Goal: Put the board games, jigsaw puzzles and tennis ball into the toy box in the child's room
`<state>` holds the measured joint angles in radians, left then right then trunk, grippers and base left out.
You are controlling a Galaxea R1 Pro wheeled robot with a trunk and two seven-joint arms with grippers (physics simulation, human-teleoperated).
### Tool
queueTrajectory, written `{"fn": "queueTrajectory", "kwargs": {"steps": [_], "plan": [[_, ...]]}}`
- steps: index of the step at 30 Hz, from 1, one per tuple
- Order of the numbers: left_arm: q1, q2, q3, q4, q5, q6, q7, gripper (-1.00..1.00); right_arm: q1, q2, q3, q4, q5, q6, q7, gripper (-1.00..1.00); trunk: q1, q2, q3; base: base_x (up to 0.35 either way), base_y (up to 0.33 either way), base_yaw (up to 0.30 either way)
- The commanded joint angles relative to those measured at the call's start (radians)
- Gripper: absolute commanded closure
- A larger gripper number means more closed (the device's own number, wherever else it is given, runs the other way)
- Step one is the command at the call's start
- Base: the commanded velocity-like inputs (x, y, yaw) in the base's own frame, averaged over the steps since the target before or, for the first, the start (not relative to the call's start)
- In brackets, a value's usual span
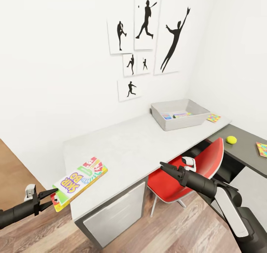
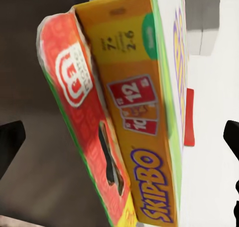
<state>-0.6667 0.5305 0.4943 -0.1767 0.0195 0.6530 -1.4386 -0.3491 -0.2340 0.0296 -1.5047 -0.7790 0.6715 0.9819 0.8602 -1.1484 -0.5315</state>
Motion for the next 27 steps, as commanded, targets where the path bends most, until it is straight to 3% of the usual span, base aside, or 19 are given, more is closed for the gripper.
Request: {"fn": "queueTrajectory", "kwargs": {"steps": [1,27], "plan": [[-0.001,0.0,-0.002,0.0,0.002,0.01,-0.003,-1.0,-0.001,-0.001,0.001,0.0,-0.007,0.007,-0.002,-1.0,0.0,-0.001,-0.001,-0.006,-0.018,0.0],[-0.001,0.0,-0.002,0.0,0.002,0.008,-0.005,-1.0,-0.001,-0.001,0.001,0.0,-0.007,0.007,-0.002,-1.0,0.0,-0.001,-0.001,-0.001,-0.07,0.0]]}}
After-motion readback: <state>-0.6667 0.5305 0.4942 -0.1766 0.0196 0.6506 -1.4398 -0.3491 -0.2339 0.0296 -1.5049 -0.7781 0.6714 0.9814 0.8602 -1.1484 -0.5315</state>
